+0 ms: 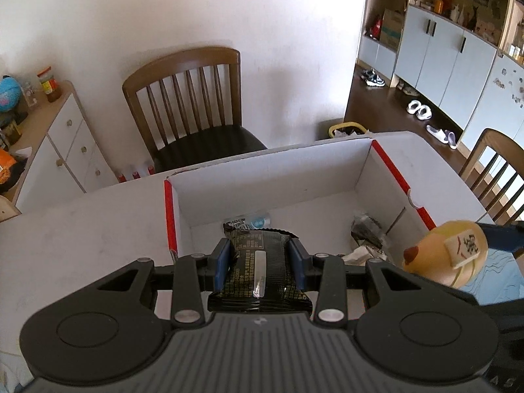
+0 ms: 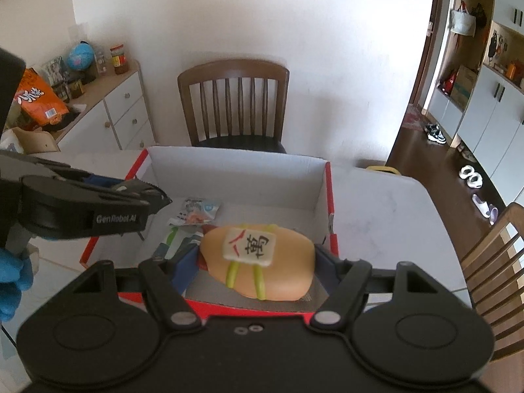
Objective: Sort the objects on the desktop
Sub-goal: 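Lower the dark packet and orange toy into the red box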
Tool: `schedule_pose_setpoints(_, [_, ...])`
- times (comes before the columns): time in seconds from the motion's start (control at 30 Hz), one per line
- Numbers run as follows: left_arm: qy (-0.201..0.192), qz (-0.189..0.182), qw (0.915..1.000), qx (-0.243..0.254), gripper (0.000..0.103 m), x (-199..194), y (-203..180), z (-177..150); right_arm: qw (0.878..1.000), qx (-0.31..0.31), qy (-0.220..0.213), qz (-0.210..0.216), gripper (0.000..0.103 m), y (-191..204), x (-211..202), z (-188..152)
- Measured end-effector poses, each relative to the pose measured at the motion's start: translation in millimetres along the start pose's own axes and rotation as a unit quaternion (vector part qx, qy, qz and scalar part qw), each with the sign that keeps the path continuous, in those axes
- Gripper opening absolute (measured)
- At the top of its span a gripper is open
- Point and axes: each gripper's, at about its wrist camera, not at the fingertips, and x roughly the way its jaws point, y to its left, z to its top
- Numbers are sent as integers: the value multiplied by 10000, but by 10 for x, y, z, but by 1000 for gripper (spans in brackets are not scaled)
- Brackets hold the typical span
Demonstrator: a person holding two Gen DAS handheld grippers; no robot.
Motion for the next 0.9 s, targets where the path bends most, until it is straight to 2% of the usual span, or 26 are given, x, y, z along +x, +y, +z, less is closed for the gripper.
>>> schedule_pose_setpoints(0.9, [656,-118,9977,123,37,798,-54,172,9955,-134,930,-113,73,65,794,-9])
